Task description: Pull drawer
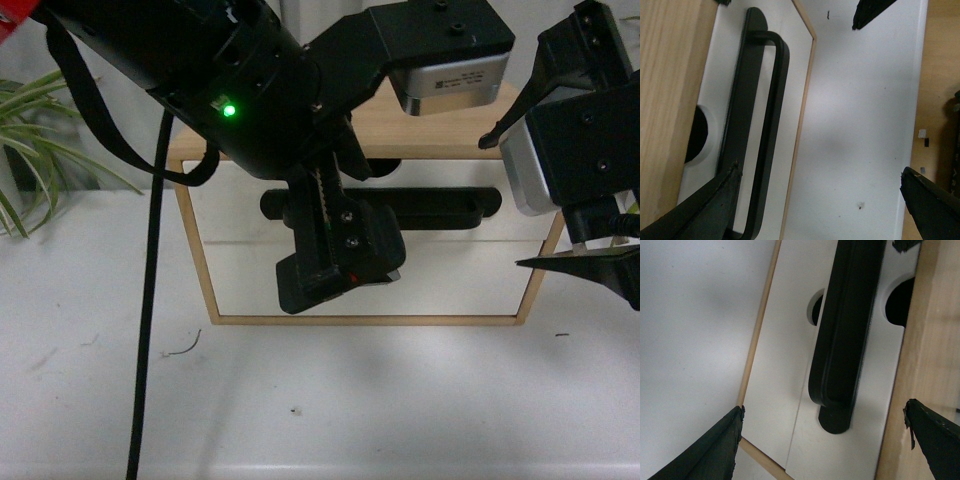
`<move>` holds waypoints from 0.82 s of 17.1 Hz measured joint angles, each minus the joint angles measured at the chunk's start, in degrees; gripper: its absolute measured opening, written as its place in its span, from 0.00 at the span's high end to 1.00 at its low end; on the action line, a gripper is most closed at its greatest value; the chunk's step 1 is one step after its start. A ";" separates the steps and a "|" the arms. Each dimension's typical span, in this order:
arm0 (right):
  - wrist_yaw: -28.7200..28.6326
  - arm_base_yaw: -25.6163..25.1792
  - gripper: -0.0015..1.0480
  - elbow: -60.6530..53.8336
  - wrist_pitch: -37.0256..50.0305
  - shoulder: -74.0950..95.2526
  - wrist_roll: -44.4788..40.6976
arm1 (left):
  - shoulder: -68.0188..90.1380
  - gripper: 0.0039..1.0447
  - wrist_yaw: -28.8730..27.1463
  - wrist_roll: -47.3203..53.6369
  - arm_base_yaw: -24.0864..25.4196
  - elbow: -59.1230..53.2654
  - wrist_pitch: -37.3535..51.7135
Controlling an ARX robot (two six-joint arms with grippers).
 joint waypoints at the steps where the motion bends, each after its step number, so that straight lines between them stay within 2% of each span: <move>1: 0.02 0.09 0.06 0.04 0.13 0.35 -0.02 | 0.24 0.06 0.00 0.00 -0.22 0.09 0.11; 9: -0.28 1.20 0.06 0.44 1.46 4.35 0.02 | 4.28 0.06 -1.49 -0.46 -0.26 0.90 2.99; 14: 0.37 2.97 0.06 2.12 2.78 9.25 2.40 | 8.00 0.06 -2.45 -1.29 1.62 1.73 6.73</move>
